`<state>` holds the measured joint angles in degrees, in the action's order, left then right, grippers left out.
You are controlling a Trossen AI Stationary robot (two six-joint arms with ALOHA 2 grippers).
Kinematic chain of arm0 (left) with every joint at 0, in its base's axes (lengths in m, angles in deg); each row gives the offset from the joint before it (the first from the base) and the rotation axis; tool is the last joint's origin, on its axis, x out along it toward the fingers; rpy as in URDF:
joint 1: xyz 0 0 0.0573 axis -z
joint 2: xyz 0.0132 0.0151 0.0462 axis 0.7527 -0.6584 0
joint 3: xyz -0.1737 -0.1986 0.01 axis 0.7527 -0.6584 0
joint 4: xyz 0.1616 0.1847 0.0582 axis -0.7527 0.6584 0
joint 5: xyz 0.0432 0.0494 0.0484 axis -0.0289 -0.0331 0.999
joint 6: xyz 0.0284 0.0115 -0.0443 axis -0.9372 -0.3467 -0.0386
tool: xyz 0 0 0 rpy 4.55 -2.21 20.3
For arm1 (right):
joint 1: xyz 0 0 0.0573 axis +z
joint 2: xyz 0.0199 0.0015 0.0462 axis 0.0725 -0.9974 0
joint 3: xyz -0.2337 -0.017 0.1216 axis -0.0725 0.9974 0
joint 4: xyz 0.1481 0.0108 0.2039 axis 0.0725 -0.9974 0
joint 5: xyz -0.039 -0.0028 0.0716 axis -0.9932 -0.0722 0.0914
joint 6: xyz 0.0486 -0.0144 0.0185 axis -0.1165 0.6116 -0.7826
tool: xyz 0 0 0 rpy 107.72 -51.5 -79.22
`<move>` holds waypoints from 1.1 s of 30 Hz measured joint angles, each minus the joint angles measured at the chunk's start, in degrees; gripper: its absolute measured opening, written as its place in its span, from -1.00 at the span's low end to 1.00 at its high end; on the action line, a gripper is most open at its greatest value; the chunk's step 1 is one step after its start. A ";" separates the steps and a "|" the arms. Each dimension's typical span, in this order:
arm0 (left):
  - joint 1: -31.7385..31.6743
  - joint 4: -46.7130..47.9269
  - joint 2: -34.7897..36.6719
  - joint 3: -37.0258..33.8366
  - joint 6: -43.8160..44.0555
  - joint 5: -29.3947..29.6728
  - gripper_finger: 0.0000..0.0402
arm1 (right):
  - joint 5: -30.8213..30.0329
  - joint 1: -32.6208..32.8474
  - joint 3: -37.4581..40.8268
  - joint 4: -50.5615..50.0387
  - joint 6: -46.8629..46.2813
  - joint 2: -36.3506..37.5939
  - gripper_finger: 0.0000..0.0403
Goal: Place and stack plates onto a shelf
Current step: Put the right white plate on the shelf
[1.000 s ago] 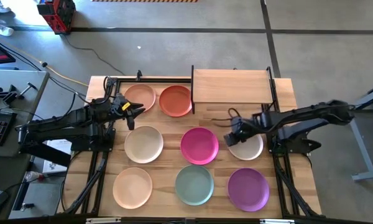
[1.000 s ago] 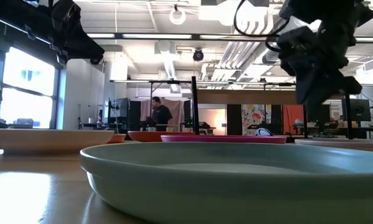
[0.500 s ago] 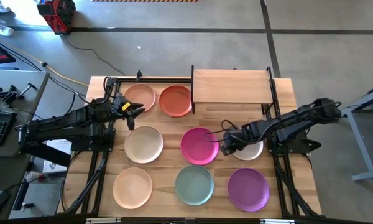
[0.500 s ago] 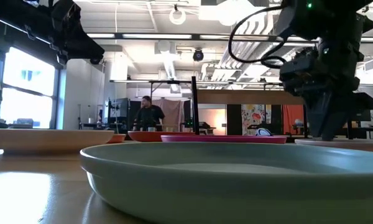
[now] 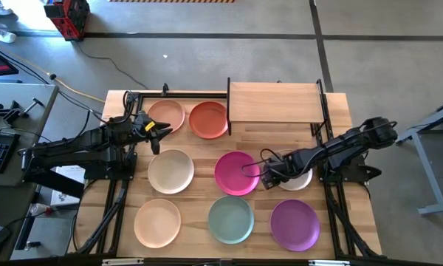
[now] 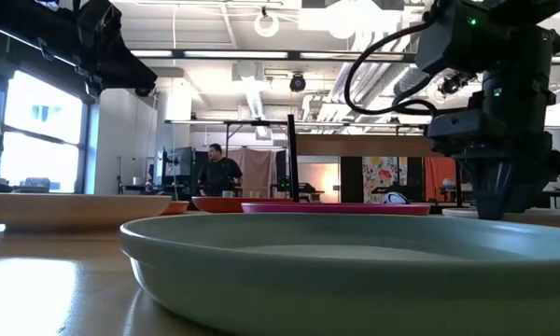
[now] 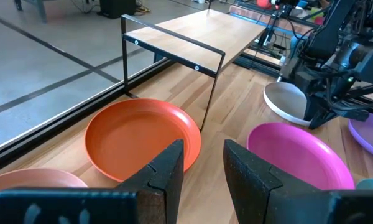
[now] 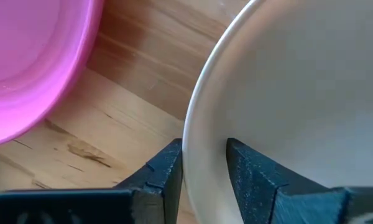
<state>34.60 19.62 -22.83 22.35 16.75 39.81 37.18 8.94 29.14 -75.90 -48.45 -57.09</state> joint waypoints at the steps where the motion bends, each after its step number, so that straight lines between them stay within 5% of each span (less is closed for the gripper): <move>1: 0.00 0.00 0.02 0.00 0.00 0.00 -0.49 | 0.00 0.09 0.02 0.12 0.00 0.05 -0.50; 9: 0.00 0.01 0.02 0.00 0.00 0.00 -0.49 | 0.57 0.09 0.05 1.71 1.63 0.07 -0.96; 19: 0.00 0.02 0.02 0.00 0.00 0.00 -0.49 | 2.44 0.09 -5.75 -3.75 6.21 -0.23 -0.99; 33: 0.00 0.03 0.02 0.00 0.02 0.00 -0.49 | -3.85 1.09 -25.75 -29.10 11.17 -0.12 -1.00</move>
<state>34.60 19.65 -22.81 22.35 16.77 39.81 33.34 10.03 3.38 -105.00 -37.28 -57.21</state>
